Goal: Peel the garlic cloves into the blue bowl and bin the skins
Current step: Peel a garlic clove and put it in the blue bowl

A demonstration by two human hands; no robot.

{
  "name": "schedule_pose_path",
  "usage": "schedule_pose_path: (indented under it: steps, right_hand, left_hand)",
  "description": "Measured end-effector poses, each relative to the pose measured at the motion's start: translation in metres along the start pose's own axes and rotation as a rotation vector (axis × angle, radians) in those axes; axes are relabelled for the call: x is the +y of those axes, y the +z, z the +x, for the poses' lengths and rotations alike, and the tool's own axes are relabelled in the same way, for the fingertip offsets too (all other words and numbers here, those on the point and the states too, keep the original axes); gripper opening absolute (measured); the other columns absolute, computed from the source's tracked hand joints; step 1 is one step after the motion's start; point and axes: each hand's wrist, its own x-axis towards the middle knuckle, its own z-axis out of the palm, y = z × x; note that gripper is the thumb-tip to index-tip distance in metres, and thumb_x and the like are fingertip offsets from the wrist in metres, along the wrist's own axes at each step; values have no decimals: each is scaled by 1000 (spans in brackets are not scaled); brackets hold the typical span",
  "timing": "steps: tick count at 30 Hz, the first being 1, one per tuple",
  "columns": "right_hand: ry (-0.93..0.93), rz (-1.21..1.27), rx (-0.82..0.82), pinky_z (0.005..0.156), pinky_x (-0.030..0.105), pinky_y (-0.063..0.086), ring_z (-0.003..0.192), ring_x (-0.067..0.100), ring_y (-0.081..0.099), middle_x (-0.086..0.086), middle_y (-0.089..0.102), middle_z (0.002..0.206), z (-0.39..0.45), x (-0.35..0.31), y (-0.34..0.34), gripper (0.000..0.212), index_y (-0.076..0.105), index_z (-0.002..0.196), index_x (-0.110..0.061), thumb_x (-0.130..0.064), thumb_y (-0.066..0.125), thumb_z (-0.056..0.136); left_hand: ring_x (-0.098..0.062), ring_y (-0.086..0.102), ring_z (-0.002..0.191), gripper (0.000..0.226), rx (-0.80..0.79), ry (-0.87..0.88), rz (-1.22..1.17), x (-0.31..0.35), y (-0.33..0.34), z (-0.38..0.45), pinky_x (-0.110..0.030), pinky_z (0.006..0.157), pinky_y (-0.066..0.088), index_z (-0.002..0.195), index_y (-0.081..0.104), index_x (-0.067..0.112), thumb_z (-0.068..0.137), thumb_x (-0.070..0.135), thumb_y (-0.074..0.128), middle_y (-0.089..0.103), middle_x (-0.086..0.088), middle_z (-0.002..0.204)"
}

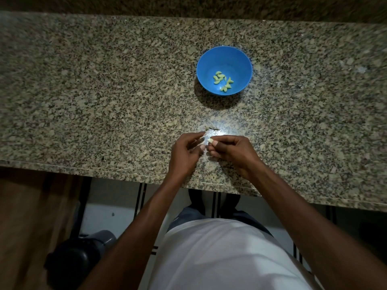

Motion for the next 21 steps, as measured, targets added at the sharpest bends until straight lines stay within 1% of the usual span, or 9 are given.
schedule_pose_path:
  steps: [1,3,6,9,11,13,16,18,21]
  right_hand:
    - [6,-5,-9,75,26,63,91,28,76,24,78,100,-1,-1,0,15,76,109,4,2,70,96]
    - [22,-32,-29,72,27,64,87,26,75,23,79,99,-2,-3,-1,13,77,107,3,-1,71,95]
    - [31,-120,-41,70,27,63,81,23,72,23,78,96,-1,-4,-2,15,76,106,6,-3,74,94]
    - [50,-149,-58,65,24,60,75,19,72,14,76,83,0,-7,-2,14,76,104,9,-1,74,94]
    - [54,-145,-68,65,23,61,72,17,72,13,76,81,0,-11,-3,12,76,102,9,1,73,94]
    - [50,-163,-74,66,24,62,71,16,73,12,76,79,0,-14,-2,10,76,100,9,1,74,93]
    - [39,-203,-60,67,26,63,76,24,74,16,77,79,3,-13,0,12,76,100,11,2,75,92]
    - [-1,-239,-36,71,31,64,79,28,74,17,77,80,4,-11,1,10,77,97,9,0,76,92]
    - [-79,-320,-13,78,37,65,74,26,73,15,78,79,6,-6,2,8,78,96,6,-2,76,94]
  left_hand:
    - [7,62,110,34,-16,82,67,0,-1,0,-10,86,53,126,74,15,94,5,73,65,2,127]
    - [3,63,106,28,-30,197,189,-1,-2,0,-13,83,54,122,76,16,96,9,72,67,4,121]
    - [-10,65,91,18,-43,373,415,-2,-4,4,-28,79,56,114,75,11,99,10,66,71,0,104]
    - [-22,59,84,12,-80,532,639,-3,-7,10,-39,70,52,104,70,6,94,1,66,67,-8,93]
    - [-25,54,82,22,-113,584,749,-4,-8,13,-40,68,48,104,66,6,87,-8,66,63,-10,92]
    - [-25,49,82,34,-131,634,825,-6,-9,14,-39,68,44,105,63,7,80,-14,66,61,-9,92]
    - [-26,47,82,34,-136,696,883,-8,-9,18,-41,68,43,105,64,7,77,-14,66,61,-11,92]
    - [-26,48,83,36,-141,712,893,-8,-9,20,-40,69,43,104,65,6,74,-15,65,62,-11,92]
    - [-29,51,83,39,-155,693,904,-5,-9,22,-41,71,45,102,66,3,68,-16,68,63,-13,91]
